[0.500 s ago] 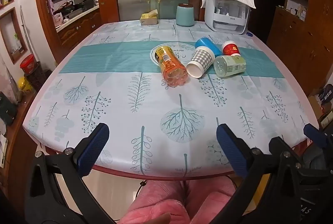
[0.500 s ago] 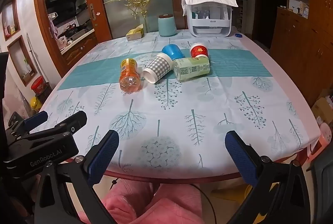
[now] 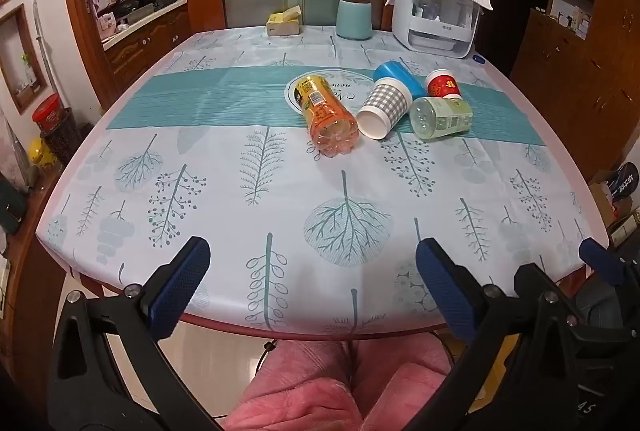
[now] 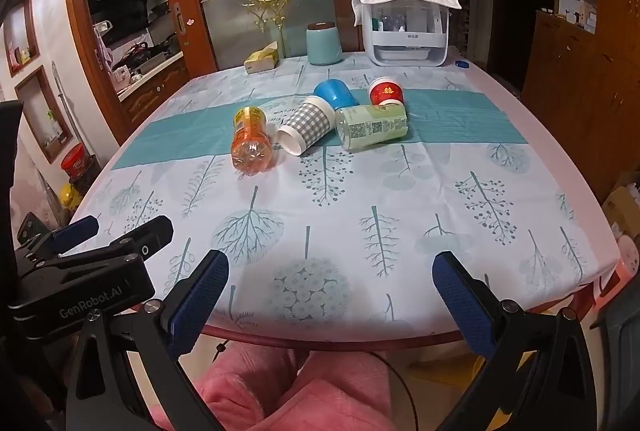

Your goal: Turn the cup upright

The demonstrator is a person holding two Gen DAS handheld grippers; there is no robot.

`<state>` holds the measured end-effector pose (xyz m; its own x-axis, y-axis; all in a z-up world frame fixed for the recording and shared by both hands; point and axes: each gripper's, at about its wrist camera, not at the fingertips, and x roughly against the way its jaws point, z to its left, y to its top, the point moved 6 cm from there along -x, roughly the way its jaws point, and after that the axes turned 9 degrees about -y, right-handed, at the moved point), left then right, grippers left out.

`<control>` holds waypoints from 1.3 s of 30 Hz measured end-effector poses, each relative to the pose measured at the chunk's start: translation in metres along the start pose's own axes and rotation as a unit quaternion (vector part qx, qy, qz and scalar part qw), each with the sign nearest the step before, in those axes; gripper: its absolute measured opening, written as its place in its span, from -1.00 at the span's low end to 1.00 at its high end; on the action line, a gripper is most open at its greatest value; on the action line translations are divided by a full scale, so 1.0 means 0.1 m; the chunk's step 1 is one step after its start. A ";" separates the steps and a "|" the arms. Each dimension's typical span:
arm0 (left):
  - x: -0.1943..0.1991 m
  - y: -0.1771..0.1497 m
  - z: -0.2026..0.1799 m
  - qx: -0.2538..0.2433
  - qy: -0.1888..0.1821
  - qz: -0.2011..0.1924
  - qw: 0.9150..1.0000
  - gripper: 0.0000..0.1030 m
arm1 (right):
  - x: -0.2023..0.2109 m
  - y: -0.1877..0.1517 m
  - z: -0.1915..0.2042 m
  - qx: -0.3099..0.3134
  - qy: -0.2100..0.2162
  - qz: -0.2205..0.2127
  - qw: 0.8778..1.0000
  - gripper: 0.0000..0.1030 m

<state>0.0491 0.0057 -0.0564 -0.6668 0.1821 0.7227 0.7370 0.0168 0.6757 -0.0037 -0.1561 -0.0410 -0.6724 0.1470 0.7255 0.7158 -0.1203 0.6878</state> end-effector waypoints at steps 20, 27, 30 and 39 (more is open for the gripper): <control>-0.05 0.01 0.03 0.003 0.001 0.003 1.000 0.98 | -0.15 -0.02 0.04 0.006 0.006 0.013 1.000 1.00; -0.05 0.00 0.03 0.003 0.000 0.004 1.000 0.98 | -0.14 -0.01 0.04 0.008 0.006 0.011 1.000 1.00; -0.05 -0.01 0.04 0.005 -0.001 0.005 1.000 0.98 | -0.15 -0.01 0.06 0.009 0.007 0.009 1.000 1.00; -0.10 -0.02 0.09 0.020 -0.013 0.022 0.999 0.98 | -0.18 -0.03 0.09 0.012 0.013 0.012 1.000 1.00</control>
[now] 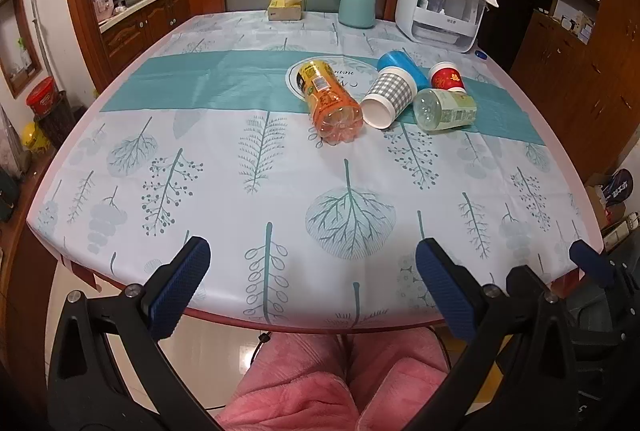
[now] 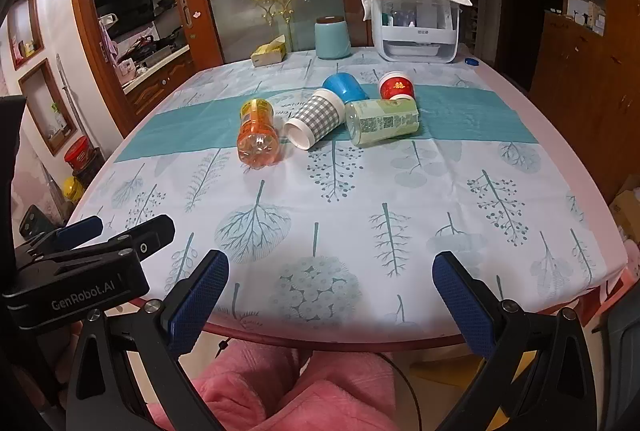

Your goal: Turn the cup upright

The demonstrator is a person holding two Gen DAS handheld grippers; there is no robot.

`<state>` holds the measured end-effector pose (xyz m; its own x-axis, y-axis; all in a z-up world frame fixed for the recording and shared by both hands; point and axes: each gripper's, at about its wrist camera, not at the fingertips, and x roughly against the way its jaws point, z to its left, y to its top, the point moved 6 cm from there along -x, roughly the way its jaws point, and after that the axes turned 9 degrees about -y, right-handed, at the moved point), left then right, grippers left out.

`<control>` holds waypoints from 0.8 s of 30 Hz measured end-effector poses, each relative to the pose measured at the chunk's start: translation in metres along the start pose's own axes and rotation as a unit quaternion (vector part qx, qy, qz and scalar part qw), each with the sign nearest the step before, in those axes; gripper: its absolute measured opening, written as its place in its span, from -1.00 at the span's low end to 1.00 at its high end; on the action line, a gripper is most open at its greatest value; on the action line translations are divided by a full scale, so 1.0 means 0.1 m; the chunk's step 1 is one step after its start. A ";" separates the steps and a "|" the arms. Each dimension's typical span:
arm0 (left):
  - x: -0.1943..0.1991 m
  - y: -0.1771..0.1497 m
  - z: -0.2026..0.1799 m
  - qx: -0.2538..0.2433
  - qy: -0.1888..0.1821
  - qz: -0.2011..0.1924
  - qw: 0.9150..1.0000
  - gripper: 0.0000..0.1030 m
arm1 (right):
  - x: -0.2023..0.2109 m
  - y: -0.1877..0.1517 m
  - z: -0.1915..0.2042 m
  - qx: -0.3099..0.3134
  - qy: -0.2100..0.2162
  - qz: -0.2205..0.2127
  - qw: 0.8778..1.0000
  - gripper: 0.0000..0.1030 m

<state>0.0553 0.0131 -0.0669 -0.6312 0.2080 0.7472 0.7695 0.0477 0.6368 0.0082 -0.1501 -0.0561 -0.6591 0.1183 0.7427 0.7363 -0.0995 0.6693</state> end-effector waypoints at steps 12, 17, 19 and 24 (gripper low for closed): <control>-0.46 0.15 0.18 0.027 -0.008 0.044 0.999 0.98 | -0.41 0.03 0.01 -0.012 0.029 0.037 0.999 1.00; -0.81 0.43 0.31 0.042 -0.010 0.065 0.997 0.98 | -0.80 0.16 -0.01 -0.025 0.038 0.070 0.997 1.00; -0.99 0.60 0.34 0.047 -0.013 0.071 0.996 0.98 | -0.97 0.23 -0.01 -0.031 0.042 0.084 0.995 1.00; -1.32 1.07 0.40 0.068 -0.026 0.056 0.996 0.98 | -1.42 0.40 -0.01 -0.041 0.045 0.113 0.992 1.00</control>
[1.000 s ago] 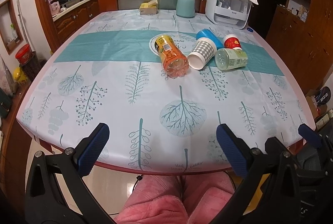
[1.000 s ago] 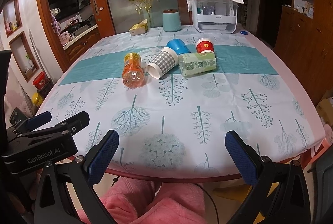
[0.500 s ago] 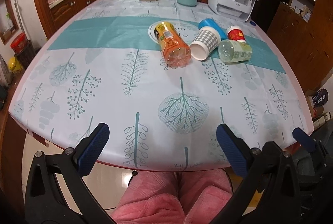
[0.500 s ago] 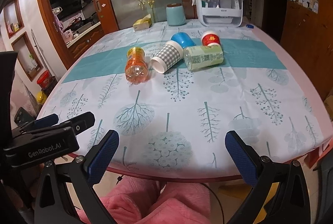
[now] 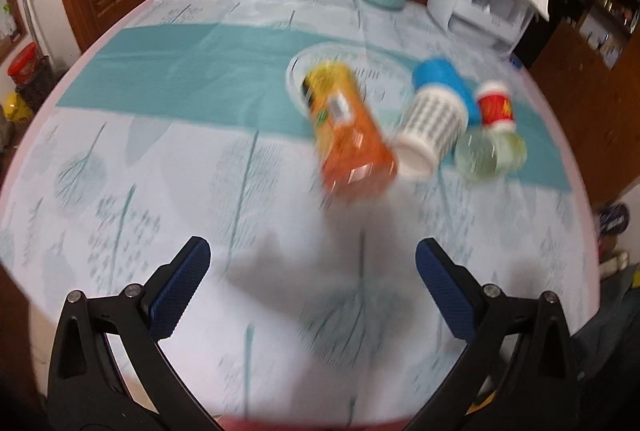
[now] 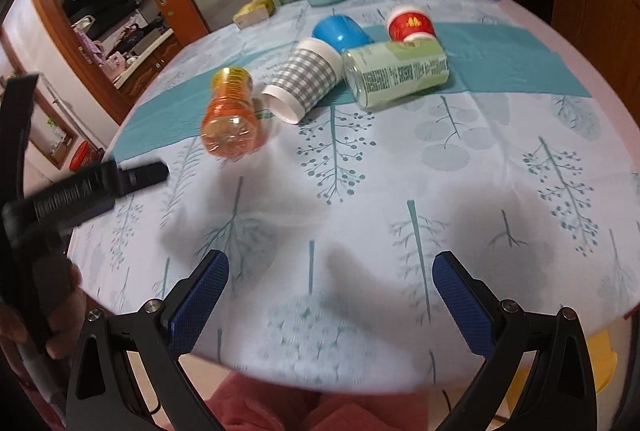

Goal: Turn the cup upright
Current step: 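Reach the left gripper to the lying orange juice bottle and close on it, then lift the orange juice bottle with the left gripper and rotate it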

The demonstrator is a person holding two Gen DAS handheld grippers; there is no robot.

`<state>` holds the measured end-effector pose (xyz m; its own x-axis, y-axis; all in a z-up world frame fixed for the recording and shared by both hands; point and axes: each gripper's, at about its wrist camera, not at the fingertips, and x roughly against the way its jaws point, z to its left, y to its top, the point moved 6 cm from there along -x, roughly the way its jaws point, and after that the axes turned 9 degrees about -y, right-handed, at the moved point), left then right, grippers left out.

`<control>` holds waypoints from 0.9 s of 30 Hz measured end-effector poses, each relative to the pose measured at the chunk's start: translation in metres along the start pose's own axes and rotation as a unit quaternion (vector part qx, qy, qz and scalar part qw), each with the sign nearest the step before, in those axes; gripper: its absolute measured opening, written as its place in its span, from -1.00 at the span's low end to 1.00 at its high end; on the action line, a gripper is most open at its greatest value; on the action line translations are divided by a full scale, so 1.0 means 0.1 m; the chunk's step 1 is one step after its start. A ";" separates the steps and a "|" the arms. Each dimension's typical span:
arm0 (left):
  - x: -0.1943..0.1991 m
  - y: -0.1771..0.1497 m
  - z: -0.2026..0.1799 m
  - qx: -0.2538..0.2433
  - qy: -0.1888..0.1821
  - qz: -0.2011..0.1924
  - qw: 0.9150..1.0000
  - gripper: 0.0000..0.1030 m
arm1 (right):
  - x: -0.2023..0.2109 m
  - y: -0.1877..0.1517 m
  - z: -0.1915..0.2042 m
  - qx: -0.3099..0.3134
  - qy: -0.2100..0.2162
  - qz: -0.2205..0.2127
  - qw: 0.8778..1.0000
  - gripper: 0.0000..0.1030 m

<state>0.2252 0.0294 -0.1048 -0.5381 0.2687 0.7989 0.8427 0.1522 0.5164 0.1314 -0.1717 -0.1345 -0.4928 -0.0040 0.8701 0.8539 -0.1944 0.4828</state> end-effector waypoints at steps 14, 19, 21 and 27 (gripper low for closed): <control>-1.14 0.71 0.14 0.078 -0.049 0.040 0.995 0.86 | -0.73 0.45 -0.05 -0.027 0.013 0.034 0.999 1.00; -1.40 0.64 0.18 0.092 -0.061 0.060 0.992 0.58 | -0.83 0.49 -0.10 -0.033 0.015 0.041 0.998 1.00; -1.45 0.61 0.17 0.095 -0.069 0.069 0.991 0.28 | -0.86 0.49 -0.11 -0.035 0.014 0.044 0.998 1.00; -1.32 0.61 0.11 0.073 -0.048 0.047 0.995 0.16 | -0.82 0.44 -0.12 -0.037 0.014 0.044 0.998 1.00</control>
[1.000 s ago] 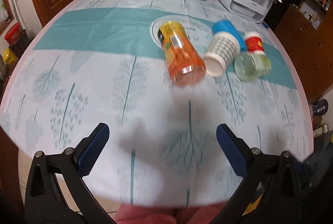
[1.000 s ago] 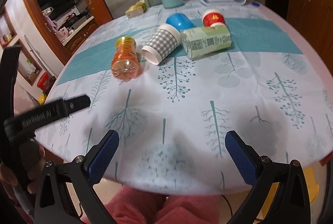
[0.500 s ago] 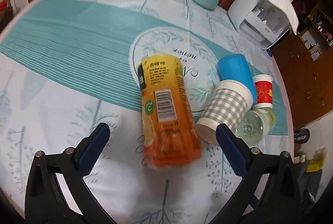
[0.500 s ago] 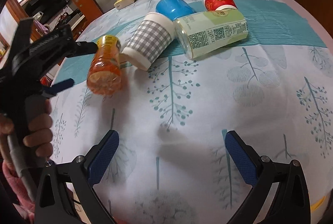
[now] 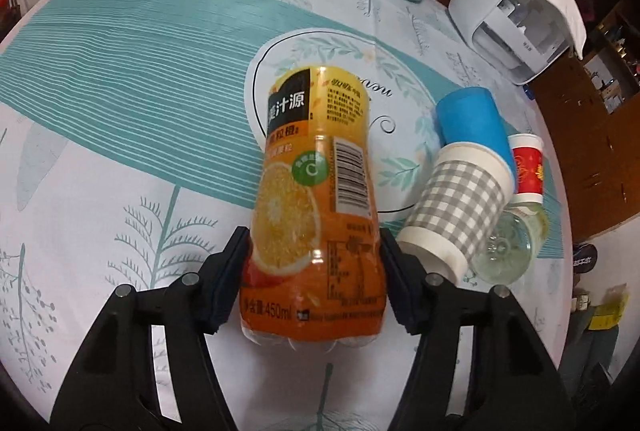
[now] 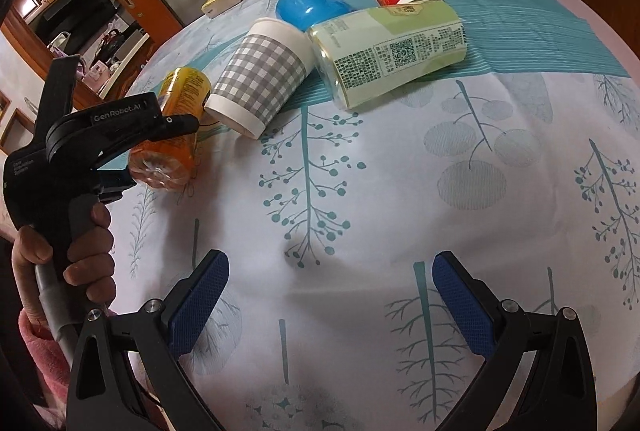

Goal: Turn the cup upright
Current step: 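Lift the orange juice bottle with the left gripper and rotate it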

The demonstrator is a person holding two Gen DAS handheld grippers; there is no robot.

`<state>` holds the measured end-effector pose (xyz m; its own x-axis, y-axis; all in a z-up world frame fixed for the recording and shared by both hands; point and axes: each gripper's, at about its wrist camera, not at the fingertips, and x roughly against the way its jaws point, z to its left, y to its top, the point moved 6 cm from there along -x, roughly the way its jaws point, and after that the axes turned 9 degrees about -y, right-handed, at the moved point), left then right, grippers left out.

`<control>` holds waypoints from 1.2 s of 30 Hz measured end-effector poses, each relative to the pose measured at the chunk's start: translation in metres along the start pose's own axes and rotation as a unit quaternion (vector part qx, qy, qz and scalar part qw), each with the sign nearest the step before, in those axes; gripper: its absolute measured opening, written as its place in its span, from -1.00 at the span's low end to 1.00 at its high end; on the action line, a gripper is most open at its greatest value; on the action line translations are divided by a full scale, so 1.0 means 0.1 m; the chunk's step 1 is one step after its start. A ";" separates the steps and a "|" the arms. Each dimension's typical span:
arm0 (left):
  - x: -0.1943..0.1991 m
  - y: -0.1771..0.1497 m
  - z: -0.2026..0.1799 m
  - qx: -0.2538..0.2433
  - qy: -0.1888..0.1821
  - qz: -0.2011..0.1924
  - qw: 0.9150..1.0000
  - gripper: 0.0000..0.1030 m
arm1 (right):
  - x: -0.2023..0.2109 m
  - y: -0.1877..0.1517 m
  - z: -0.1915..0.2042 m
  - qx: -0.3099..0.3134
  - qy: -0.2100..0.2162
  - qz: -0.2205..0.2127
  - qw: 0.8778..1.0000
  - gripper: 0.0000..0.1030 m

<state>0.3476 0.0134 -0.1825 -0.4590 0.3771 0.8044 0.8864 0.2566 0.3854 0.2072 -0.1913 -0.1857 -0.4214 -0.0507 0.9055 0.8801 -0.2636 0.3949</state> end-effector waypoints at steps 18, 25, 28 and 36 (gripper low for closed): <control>1.29 -0.85 -0.47 -0.069 -0.025 -0.023 0.997 0.16 | 1.12 -0.24 -0.29 -0.058 0.024 -0.077 0.995 1.00; 1.25 -1.48 -0.59 -0.085 -0.040 0.026 0.995 0.16 | 1.48 -0.43 -0.51 -0.089 0.020 -0.086 0.992 1.00; 1.17 -1.70 -0.59 -0.086 -0.047 0.048 0.994 0.16 | 1.57 -0.52 -0.60 -0.100 0.016 -0.091 0.991 1.00; 1.02 -1.95 -0.54 -0.078 -0.027 0.051 0.995 0.17 | 1.52 -0.68 -0.69 -0.117 0.009 -0.064 0.991 1.00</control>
<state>0.1311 -0.0465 -0.1506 -0.3650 0.4422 0.8193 0.9254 0.0755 0.3715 0.0681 -0.2470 -0.0861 -0.5318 -0.0202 0.8466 0.7455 -0.4853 0.4567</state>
